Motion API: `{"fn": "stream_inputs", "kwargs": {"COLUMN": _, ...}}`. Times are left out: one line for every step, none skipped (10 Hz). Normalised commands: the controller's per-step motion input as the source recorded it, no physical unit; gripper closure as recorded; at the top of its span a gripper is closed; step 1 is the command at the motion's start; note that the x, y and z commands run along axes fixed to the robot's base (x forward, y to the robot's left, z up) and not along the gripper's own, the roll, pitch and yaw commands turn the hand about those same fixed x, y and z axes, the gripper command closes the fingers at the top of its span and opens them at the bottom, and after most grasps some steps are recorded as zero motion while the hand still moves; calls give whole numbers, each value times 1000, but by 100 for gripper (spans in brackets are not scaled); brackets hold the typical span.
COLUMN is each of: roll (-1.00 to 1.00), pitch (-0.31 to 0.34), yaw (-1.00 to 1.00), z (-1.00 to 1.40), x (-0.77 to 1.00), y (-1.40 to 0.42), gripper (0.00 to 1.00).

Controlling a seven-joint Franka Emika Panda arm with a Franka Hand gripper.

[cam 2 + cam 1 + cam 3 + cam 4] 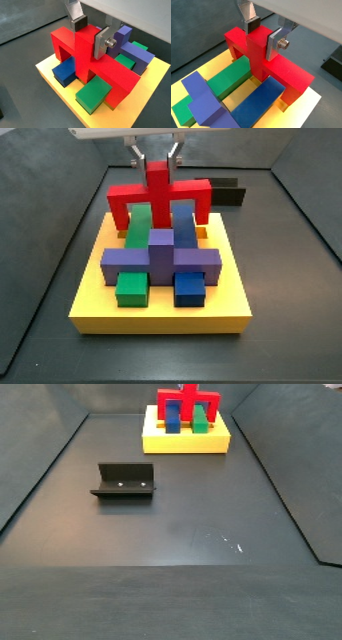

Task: Pick up the red object. Move up. Move to above the board. Insert the red object.
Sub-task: Insert the red object.

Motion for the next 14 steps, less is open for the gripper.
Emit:
{"fn": "stream_inputs", "kwargs": {"roll": 4, "pitch": 0, "yaw": 0, "z": -131, "x": 57, "y": -140, "gripper": 100}}
{"fn": "stream_inputs", "kwargs": {"roll": 0, "pitch": 0, "yaw": 0, "z": -146, "x": 9, "y": -89, "gripper": 100}}
{"fn": "stream_inputs", "kwargs": {"roll": 0, "pitch": 0, "yaw": 0, "z": -146, "x": 0, "y": -31, "gripper": 100}}
{"fn": "stream_inputs", "kwargs": {"roll": 1, "pitch": 0, "yaw": 0, "z": -186, "x": 0, "y": 0, "gripper": 100}}
{"fn": "stream_inputs", "kwargs": {"roll": 10, "pitch": 0, "yaw": 0, "z": -211, "x": 0, "y": 0, "gripper": 100}}
{"fn": "stream_inputs", "kwargs": {"roll": 0, "pitch": -19, "yaw": 0, "z": -306, "x": 0, "y": -6, "gripper": 100}}
{"fn": "stream_inputs", "kwargs": {"roll": -13, "pitch": -13, "yaw": 0, "z": -300, "x": 23, "y": -20, "gripper": 100}}
{"fn": "stream_inputs", "kwargs": {"roll": 0, "pitch": 0, "yaw": 0, "z": -240, "x": 0, "y": -9, "gripper": 100}}
{"fn": "stream_inputs", "kwargs": {"roll": 0, "pitch": 0, "yaw": 0, "z": -211, "x": 6, "y": -11, "gripper": 100}}
{"fn": "stream_inputs", "kwargs": {"roll": 0, "pitch": 0, "yaw": 0, "z": -140, "x": 146, "y": -97, "gripper": 100}}
{"fn": "stream_inputs", "kwargs": {"roll": 0, "pitch": 0, "yaw": -14, "z": -106, "x": 260, "y": -86, "gripper": 100}}
{"fn": "stream_inputs", "kwargs": {"roll": 0, "pitch": 67, "yaw": -83, "z": -43, "x": 337, "y": -17, "gripper": 100}}
{"fn": "stream_inputs", "kwargs": {"roll": 0, "pitch": 51, "yaw": -83, "z": -80, "x": 243, "y": 0, "gripper": 100}}
{"fn": "stream_inputs", "kwargs": {"roll": 11, "pitch": 3, "yaw": -23, "z": -140, "x": 51, "y": 0, "gripper": 100}}
